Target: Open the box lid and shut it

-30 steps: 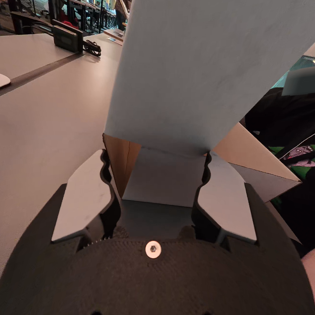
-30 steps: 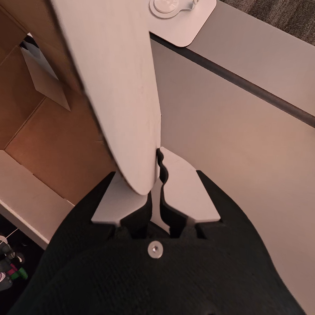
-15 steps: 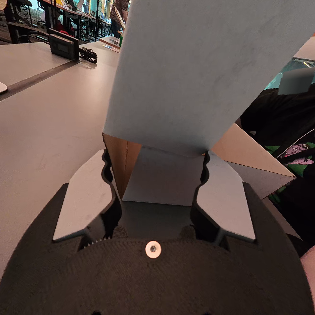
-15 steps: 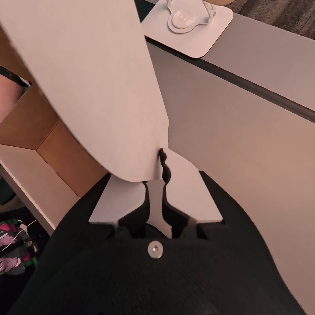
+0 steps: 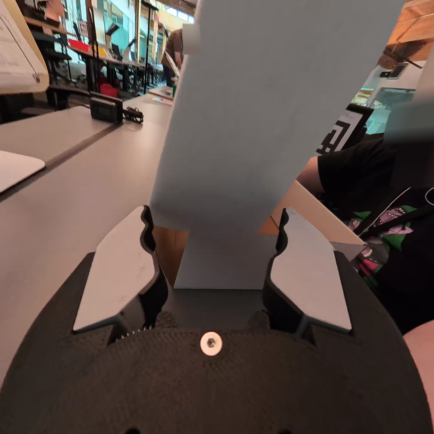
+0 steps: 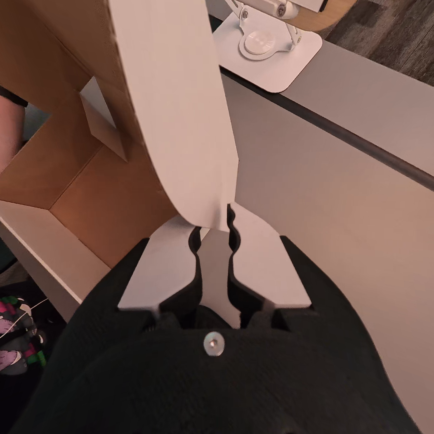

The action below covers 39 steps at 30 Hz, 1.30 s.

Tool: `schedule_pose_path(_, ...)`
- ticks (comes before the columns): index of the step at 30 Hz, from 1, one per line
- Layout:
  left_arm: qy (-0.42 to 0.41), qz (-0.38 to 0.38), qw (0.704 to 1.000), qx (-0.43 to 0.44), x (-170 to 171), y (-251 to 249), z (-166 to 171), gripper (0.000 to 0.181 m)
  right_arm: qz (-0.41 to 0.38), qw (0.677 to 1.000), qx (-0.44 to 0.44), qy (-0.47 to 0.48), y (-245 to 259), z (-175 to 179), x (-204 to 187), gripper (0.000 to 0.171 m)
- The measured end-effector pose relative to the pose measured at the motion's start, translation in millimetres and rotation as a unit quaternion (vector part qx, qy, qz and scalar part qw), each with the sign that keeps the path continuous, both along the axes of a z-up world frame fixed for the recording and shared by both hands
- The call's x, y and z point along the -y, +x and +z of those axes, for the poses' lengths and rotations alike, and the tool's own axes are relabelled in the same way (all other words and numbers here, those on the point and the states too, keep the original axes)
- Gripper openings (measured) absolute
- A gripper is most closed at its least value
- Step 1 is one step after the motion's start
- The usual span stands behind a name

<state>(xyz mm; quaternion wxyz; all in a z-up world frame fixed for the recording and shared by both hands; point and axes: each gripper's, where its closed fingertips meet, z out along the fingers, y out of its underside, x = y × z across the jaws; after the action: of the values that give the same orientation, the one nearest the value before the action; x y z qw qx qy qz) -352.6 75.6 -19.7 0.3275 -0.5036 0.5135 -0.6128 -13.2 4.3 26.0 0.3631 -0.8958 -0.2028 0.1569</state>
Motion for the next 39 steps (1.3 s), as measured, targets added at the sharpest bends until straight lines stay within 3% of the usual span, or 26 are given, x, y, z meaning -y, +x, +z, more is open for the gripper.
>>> schedule_pose_path(19,-0.010,0.024,0.999,0.028,-6.9,-12.8,13.0,0.102,-0.001,0.999,0.009,0.031,5.5,9.4,1.4,0.034)
schedule_pose_path(30,-0.016,0.074,0.993,0.087,-19.4,-39.9,39.4,0.104,0.004,0.995,0.020,0.095,4.4,35.2,11.2,0.057)
schedule_pose_path(32,-0.009,0.073,0.992,0.103,-15.4,-43.5,51.0,0.105,0.000,0.994,0.029,0.104,4.6,38.5,11.1,0.049)
schedule_pose_path(33,-0.001,0.070,0.992,0.103,-11.6,-43.5,55.0,0.105,0.006,0.995,0.027,0.097,2.4,37.8,13.4,0.021)
schedule_pose_path(34,0.010,0.067,0.993,0.097,-7.5,-42.5,57.1,0.106,0.019,0.996,0.016,0.086,-2.5,36.8,16.3,0.007)
schedule_pose_path(39,0.051,0.058,0.996,0.034,9.5,-30.4,55.1,0.113,-0.022,0.996,-0.030,0.081,-5.2,46.2,9.8,0.006)
